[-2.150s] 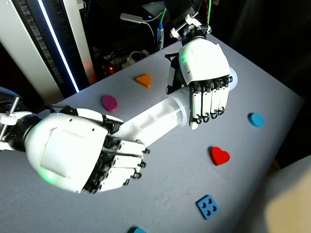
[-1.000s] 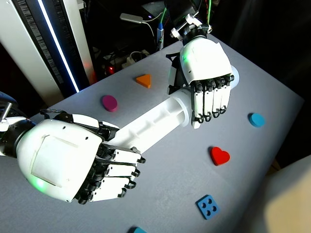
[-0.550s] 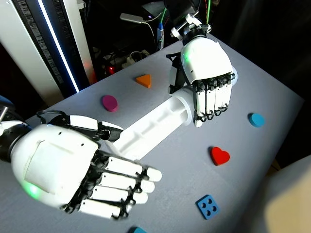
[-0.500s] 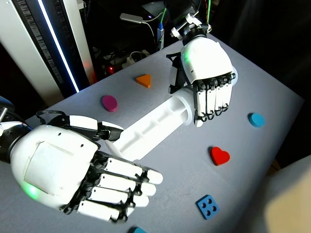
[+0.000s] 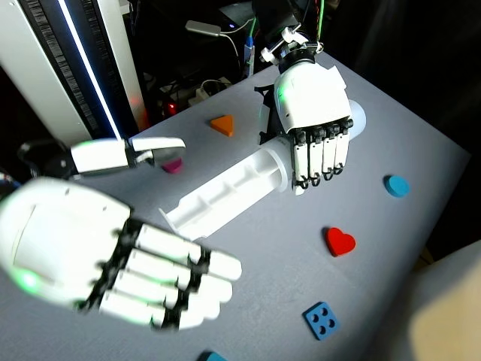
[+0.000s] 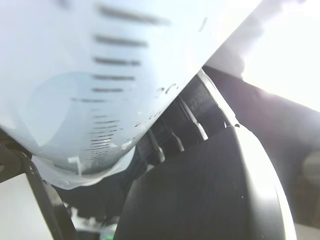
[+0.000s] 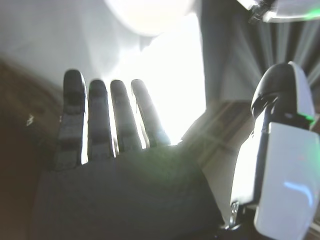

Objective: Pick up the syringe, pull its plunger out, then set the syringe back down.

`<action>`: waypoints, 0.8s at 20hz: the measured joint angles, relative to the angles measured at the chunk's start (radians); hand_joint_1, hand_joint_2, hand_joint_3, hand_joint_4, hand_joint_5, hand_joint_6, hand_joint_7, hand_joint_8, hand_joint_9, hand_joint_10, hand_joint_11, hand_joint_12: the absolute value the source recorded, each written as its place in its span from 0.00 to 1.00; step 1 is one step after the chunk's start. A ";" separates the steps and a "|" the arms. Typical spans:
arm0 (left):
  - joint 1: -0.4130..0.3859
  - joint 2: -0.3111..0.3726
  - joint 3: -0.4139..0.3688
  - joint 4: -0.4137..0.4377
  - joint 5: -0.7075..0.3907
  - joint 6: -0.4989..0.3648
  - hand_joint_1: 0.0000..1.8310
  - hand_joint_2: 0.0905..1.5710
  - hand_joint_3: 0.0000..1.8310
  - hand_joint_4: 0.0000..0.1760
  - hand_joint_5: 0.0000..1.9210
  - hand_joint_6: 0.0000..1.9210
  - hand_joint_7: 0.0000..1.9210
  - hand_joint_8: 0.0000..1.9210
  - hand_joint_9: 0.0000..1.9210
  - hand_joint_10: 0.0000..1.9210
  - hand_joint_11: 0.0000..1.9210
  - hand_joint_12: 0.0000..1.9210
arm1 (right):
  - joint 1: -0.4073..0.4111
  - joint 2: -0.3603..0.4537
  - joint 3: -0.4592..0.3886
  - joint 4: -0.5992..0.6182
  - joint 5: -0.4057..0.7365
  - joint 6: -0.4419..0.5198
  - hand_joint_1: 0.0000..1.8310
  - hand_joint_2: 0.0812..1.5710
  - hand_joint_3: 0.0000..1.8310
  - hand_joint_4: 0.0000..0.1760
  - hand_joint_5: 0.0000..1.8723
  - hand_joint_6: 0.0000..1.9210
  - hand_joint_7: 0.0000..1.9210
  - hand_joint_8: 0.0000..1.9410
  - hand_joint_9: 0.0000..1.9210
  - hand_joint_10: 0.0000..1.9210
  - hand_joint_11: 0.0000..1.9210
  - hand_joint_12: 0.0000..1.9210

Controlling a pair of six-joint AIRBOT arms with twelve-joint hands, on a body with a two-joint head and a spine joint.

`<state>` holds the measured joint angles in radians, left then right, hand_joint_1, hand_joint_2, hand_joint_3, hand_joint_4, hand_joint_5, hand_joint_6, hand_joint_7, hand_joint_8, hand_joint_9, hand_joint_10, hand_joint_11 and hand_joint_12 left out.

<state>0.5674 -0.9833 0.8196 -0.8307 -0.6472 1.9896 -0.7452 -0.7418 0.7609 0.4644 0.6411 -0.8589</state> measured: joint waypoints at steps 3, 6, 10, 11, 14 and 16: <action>0.022 -0.026 0.018 -0.006 -0.003 -0.018 0.69 0.66 0.00 0.00 0.60 0.30 0.55 0.53 0.54 0.44 0.50 0.58 | 0.002 0.044 -0.018 0.021 -0.003 -0.094 0.06 0.50 0.00 0.00 0.00 0.00 0.00 0.00 0.01 0.00 0.00 0.28; 0.037 -0.075 0.045 0.000 -0.003 -0.036 0.69 0.66 0.00 0.00 0.57 0.34 0.57 0.51 0.55 0.43 0.51 0.58 | 0.045 0.092 -0.066 0.130 -0.018 -0.301 0.06 0.50 0.00 0.00 0.00 0.00 0.00 0.00 0.01 0.00 0.00 0.25; 0.075 -0.113 0.084 0.004 -0.013 -0.047 0.75 0.68 0.00 0.00 0.52 0.40 0.52 0.52 0.50 0.62 0.50 0.59 | 0.086 0.125 -0.135 0.166 -0.039 -0.548 0.07 0.50 0.00 0.00 0.00 0.00 0.00 0.00 0.01 0.00 0.00 0.23; 0.086 -0.117 0.090 0.002 -0.016 -0.048 0.70 0.67 0.00 0.00 0.54 0.39 0.56 0.52 0.53 0.51 0.51 0.59 | 0.098 0.125 -0.142 0.189 -0.044 -0.635 0.08 0.51 0.00 0.00 0.00 0.00 0.00 0.00 0.01 0.00 0.00 0.21; 0.112 -0.135 0.116 0.002 -0.025 -0.063 0.69 0.67 0.00 0.00 0.53 0.39 0.57 0.51 0.55 0.45 0.51 0.58 | 0.115 0.116 -0.148 0.329 -0.008 -0.759 0.08 0.51 0.00 0.00 0.00 0.00 0.00 0.00 0.01 0.00 0.00 0.19; 0.127 -0.148 0.132 -0.002 -0.026 -0.086 0.74 0.67 0.00 0.00 0.53 0.39 0.54 0.50 0.51 0.59 0.50 0.59 | 0.142 0.104 -0.147 0.476 0.026 -0.808 0.09 0.51 0.00 0.00 0.00 0.00 0.00 0.00 0.01 0.00 0.00 0.18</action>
<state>0.6941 -1.1309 0.9512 -0.8330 -0.6735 1.9034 -0.6033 -0.6376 0.6136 0.9401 0.6666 -1.6669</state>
